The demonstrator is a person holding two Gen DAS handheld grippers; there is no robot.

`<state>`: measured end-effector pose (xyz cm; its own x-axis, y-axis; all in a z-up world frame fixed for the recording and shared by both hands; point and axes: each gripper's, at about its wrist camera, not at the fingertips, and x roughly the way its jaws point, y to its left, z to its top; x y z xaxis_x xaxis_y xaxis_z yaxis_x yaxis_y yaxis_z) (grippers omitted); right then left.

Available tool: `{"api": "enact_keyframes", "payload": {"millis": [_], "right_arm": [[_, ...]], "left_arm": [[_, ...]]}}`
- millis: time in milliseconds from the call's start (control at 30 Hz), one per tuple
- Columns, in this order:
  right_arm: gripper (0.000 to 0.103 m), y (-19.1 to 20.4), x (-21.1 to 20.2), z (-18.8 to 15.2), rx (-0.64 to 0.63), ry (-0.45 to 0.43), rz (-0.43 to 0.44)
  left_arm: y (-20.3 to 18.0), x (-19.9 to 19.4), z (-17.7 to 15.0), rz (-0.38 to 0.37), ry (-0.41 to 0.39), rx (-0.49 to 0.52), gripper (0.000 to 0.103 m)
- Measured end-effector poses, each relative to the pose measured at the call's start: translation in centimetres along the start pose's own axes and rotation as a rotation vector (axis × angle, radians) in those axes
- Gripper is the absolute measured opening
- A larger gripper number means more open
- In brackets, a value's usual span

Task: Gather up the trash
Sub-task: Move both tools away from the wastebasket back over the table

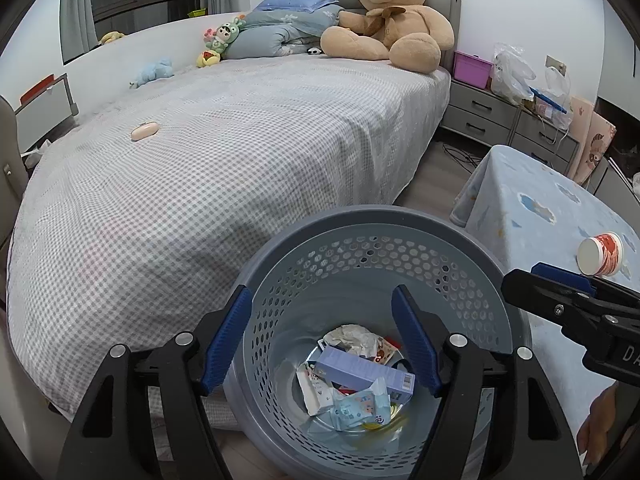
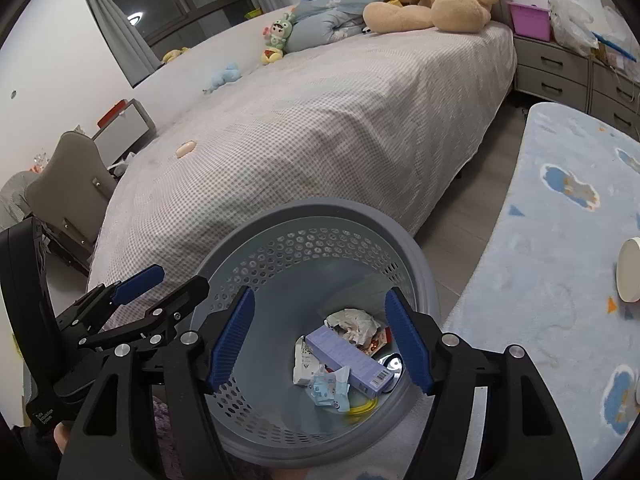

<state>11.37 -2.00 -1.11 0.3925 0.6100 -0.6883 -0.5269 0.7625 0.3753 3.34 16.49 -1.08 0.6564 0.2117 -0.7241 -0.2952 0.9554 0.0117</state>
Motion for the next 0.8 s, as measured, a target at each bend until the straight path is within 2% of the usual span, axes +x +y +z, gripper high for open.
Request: {"api": "enact_keyframes", "payload": {"millis": [167,433,500,800], "right_arm": [[0.07,-0.2,-0.3,-0.1,0.001,-0.006,-0.011],[0.075,-0.5,-1.3,-0.6,-0.004,-0.025,-0.042],[0.08,-0.7,-1.7,-0.9,-0.006,-0.035,-0.058],[0.085,-2.4,-4.0,-2.4,0.007,-0.049,-0.134]], "left_arm": [[0.0,-0.2,0.0,0.006,-0.01,0.001,0.076],[-0.3,-0.6,0.1,0.007,-0.02,0.007,0.079],[-0.6,-0.8,0.1,0.003,-0.026,0.011,0.079],[-2.0,-1.7,-0.2,-0.027,-0.047,0.036,0.079]]}}
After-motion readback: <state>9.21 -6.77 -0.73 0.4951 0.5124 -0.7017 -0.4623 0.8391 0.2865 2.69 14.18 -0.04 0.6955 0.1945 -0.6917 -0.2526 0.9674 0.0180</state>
